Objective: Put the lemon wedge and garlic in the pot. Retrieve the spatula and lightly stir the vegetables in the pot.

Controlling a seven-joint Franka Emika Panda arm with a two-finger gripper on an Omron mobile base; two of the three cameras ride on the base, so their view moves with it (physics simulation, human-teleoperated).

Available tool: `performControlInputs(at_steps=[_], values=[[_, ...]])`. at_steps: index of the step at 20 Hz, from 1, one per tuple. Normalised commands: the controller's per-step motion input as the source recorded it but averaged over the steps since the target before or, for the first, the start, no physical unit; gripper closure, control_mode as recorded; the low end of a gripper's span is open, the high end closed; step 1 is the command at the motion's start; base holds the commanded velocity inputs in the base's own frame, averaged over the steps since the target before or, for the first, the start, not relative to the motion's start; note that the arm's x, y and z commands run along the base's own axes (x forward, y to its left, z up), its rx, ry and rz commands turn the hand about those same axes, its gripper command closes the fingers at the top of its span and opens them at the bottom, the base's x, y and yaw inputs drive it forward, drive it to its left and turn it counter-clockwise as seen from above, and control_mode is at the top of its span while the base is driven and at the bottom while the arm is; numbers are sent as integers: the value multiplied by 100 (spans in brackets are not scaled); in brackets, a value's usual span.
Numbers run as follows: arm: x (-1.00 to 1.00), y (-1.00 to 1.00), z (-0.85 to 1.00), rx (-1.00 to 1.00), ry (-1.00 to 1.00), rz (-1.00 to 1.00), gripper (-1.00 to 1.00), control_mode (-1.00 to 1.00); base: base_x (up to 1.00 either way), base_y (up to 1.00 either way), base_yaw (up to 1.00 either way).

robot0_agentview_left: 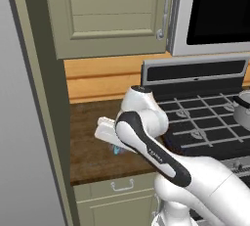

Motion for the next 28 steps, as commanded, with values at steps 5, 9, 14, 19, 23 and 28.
performControlInputs(at_steps=[5,9,14,19,23,28], values=[[-68,-88,100,17,15,-15,100,-100,0,0,0],[-33,-51,100,-1,0,-9,100,-100,0,0,0],[-1,-26,90,-12,0,-9,100,-100,0,0,0],[-2,-6,35,-15,0,-5,100,-100,0,0,0],[0,0,0,0,0,0,100,100,-50,-23,-3],[0,0,0,0,0,0,100,100,-15,-87,-1]])
